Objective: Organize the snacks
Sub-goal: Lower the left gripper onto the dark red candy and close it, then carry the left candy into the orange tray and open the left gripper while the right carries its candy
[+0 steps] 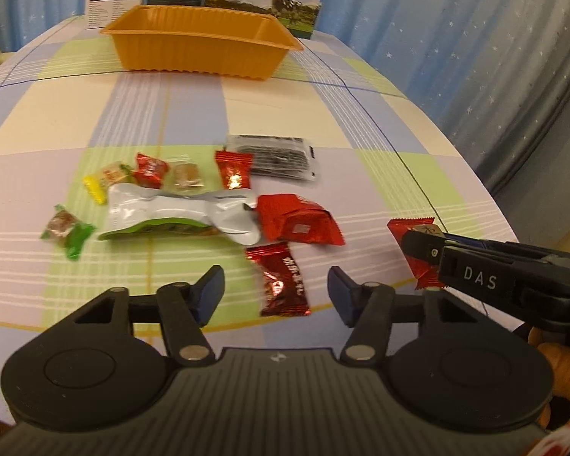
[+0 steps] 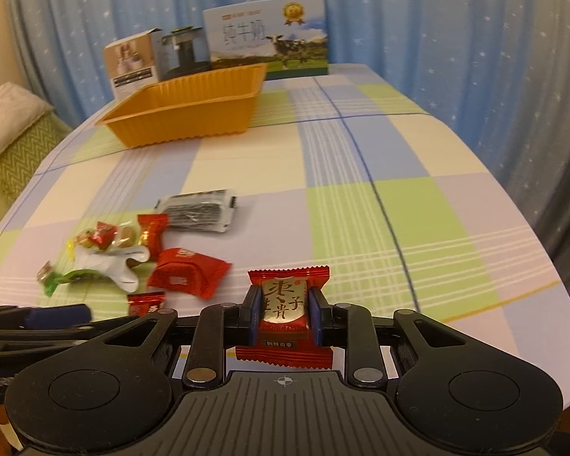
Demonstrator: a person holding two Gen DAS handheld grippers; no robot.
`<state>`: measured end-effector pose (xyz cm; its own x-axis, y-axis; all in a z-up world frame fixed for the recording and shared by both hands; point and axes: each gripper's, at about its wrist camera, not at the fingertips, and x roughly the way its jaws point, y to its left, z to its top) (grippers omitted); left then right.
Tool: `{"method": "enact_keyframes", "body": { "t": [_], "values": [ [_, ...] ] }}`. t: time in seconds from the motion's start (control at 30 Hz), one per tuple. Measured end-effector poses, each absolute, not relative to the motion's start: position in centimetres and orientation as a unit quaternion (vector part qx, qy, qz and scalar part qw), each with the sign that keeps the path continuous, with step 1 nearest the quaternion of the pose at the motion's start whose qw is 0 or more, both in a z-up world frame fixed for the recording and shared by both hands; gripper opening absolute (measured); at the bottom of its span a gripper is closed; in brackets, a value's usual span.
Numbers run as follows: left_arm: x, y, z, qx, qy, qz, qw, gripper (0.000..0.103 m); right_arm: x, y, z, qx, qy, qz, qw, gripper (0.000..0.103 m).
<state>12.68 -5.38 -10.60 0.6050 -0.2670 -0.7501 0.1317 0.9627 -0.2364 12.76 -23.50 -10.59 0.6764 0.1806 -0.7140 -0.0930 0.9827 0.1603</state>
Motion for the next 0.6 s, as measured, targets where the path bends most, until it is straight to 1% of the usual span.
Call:
{"method": "enact_keyframes", "body": {
  "t": [0.07,0.2,0.3,0.33,0.6],
  "values": [
    [13.0,-6.0,-11.0,-0.071,0.433,-0.109,0.892,0.041,12.7,-23.7,-10.7,0.059,0.396,0.072,0.914,0.026],
    [13.4,-6.8,-11.6,-0.051,0.434,-0.102,0.894,0.033,12.7,-23.9,-11.0,0.063,0.396,0.071,0.913,0.026],
    [13.2,-7.0,-11.8,-0.032,0.431,-0.096,0.897,0.024,12.8,-23.9,-11.0,0.064,0.397,0.072,0.913,0.026],
    [13.1,-7.0,-11.8,-0.028,0.431,-0.095,0.897,0.022,12.8,-23.8,-11.1,0.064,0.397,0.073,0.913,0.026],
    [12.3,-6.3,-11.2,-0.035,0.431,-0.097,0.896,0.021,12.5,-23.5,-10.7,0.064,0.393,0.078,0.914,0.026]
  ]
}}
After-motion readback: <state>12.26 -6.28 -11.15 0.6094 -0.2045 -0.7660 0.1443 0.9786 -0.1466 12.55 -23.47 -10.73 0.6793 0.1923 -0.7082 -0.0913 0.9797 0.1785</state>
